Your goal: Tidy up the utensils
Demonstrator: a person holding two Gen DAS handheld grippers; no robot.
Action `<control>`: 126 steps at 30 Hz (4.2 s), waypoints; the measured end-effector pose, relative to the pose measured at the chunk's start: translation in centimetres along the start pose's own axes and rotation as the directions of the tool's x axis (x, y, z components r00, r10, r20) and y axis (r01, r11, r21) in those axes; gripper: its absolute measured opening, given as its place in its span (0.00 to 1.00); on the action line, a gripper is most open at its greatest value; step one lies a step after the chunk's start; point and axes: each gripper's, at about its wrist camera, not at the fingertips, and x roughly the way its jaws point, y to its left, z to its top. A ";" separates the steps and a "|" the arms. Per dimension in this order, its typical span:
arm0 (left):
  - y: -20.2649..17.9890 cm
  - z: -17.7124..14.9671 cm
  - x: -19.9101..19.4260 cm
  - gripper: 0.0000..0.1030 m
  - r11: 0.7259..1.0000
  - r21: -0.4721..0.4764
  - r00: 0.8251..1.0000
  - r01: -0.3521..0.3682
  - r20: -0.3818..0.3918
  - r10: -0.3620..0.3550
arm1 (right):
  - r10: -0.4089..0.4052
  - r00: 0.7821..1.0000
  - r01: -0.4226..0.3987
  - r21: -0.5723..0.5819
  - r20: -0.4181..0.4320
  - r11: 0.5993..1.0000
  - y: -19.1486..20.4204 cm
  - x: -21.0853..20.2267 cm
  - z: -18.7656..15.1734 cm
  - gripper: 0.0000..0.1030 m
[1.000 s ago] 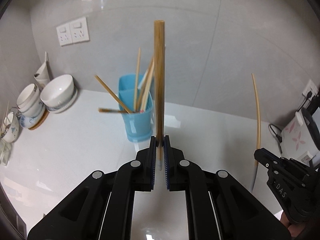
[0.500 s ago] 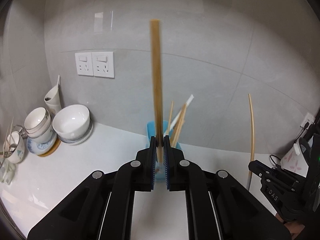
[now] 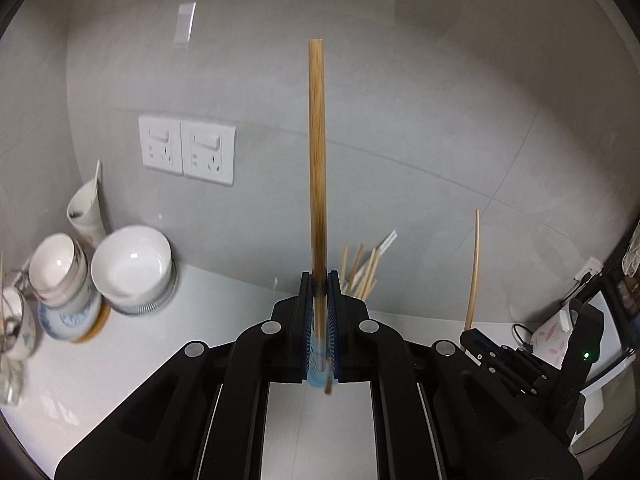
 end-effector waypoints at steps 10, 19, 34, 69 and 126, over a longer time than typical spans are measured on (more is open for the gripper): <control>0.2 3.5 6.4 0.06 0.992 0.060 0.993 0.108 -0.043 -0.105 | -0.012 1.000 0.012 0.010 0.019 1.000 1.3 2.4 1.6 0.06; -0.1 1.1 16.1 0.06 0.979 0.096 0.964 0.181 -0.212 -0.158 | 0.007 1.000 -0.007 0.011 0.008 1.000 1.2 5.3 1.5 0.06; 3.3 -1.4 16.8 0.79 0.986 0.165 0.983 0.016 -0.182 0.015 | 0.167 0.979 -0.163 -0.040 0.118 0.986 2.7 7.9 0.7 0.06; 6.1 -4.7 12.6 0.94 0.991 0.090 0.987 -0.098 -0.117 0.109 | 0.032 0.997 -0.027 -0.070 0.073 0.997 2.4 9.3 -0.3 0.79; 0.4 -14.2 5.2 0.94 0.979 0.152 0.984 -0.135 -0.096 0.151 | -0.110 0.990 0.109 -0.022 -0.085 0.994 1.7 -1.0 -7.7 0.93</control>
